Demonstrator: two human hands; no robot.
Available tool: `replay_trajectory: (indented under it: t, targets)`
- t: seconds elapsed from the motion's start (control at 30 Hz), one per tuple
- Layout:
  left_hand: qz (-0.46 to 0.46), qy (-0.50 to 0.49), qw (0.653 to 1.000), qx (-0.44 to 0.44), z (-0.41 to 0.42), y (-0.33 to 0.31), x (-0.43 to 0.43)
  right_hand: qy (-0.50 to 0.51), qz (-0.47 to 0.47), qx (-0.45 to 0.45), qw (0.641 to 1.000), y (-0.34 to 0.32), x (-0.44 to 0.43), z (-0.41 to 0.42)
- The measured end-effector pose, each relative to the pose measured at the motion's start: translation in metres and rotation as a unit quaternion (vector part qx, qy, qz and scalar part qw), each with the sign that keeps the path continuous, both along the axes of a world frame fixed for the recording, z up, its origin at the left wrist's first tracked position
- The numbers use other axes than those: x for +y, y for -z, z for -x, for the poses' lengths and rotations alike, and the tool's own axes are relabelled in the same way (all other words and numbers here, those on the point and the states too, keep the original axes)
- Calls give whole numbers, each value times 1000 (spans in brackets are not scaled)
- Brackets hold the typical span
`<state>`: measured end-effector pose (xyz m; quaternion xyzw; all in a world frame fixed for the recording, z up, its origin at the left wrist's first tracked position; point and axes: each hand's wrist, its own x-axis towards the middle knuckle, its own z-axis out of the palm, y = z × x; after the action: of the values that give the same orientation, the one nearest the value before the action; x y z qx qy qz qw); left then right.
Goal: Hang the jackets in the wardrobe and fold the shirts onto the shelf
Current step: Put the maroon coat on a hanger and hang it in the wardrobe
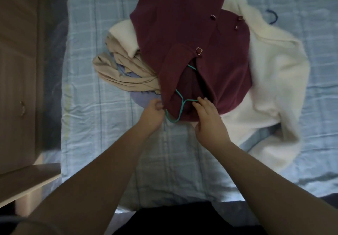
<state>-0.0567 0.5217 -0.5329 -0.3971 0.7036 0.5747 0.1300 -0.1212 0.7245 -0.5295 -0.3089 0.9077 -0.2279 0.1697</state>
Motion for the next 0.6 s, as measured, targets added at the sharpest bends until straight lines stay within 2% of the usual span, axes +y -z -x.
replay_trajectory:
  t: [0.13, 0.27, 0.4, 0.6]
  targets:
    - [123, 120, 985, 29, 2, -13, -14, 63, 27, 49, 996, -15, 26, -4]
    - [209, 245, 943, 89, 12, -23, -24, 138, -16, 3, 990, -13, 35, -13]
    - [366, 378, 838, 144, 38, -10, -37, 147, -66, -72, 984, 6, 29, -21]
    - [463, 528, 711, 31, 75, 14, -49, 99, -121, 9, 988, 43, 6, 5]
